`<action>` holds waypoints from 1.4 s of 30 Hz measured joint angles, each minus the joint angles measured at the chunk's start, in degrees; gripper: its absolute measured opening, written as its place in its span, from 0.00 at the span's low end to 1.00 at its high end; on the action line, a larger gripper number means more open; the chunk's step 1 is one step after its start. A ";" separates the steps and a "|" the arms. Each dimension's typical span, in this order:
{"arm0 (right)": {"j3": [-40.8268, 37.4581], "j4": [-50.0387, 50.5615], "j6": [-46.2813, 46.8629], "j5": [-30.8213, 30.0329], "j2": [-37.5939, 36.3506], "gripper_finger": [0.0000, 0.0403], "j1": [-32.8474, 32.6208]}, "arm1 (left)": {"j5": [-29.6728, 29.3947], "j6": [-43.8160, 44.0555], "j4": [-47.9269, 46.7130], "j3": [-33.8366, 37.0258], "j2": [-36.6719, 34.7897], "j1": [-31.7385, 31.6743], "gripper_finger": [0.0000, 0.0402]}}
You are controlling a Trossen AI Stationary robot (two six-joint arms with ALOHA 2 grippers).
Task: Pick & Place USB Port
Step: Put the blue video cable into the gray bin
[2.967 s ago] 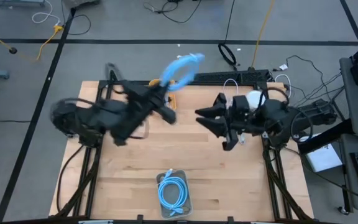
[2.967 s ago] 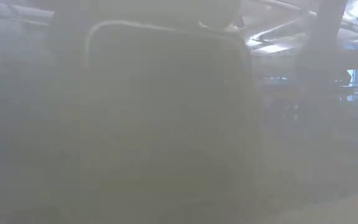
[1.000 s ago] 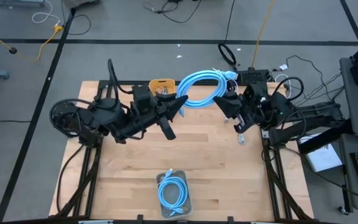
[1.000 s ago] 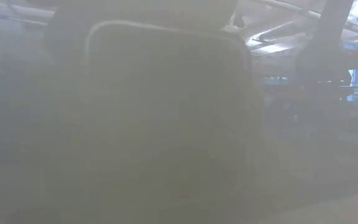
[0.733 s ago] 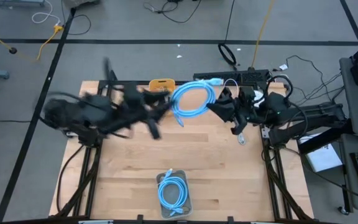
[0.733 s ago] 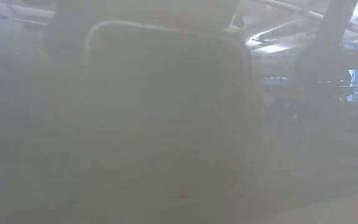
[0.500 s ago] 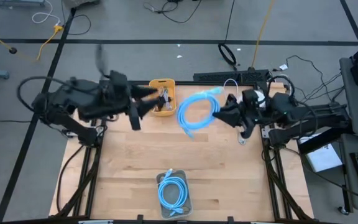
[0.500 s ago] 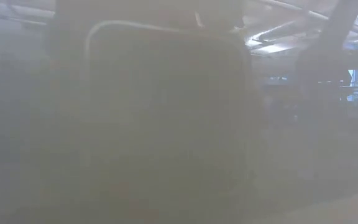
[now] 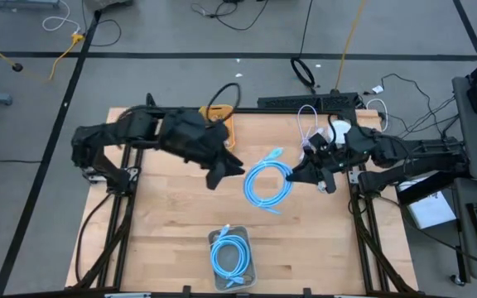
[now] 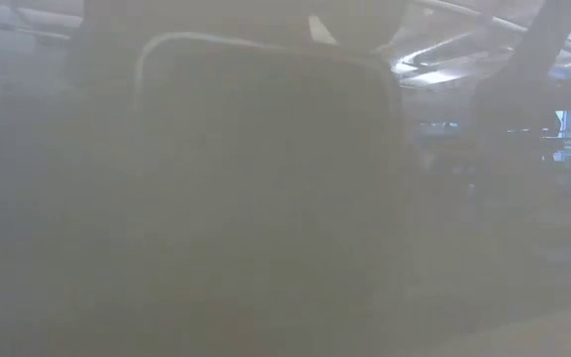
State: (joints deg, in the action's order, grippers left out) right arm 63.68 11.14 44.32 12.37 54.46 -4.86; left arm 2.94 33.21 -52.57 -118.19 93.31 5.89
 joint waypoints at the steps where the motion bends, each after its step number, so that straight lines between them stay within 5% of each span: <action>1: 0.00 0.82 -0.18 0.15 0.17 0.07 -0.07 | 1.99 0.17 1.15 -0.06 0.74 -0.66 0.37; 6: 0.00 2.55 -1.18 -0.18 0.21 0.07 -0.59 | 9.59 2.25 6.68 0.01 2.58 -3.01 0.43; 16: 0.00 2.46 -2.60 -1.44 0.21 0.07 -0.61 | 10.38 3.38 6.68 -0.07 2.50 -4.78 0.52; 27: 0.00 1.51 -3.04 -1.58 0.55 0.07 0.66 | 9.06 2.14 7.05 -0.09 4.17 -3.42 0.37; 42: -0.01 0.30 -3.05 -2.12 0.78 0.07 0.69 | 5.60 1.41 5.96 -0.09 4.99 -3.14 0.28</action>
State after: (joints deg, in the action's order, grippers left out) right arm 63.67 11.45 41.27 10.24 55.24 -4.17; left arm 8.54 34.62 -46.61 -118.28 98.30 2.74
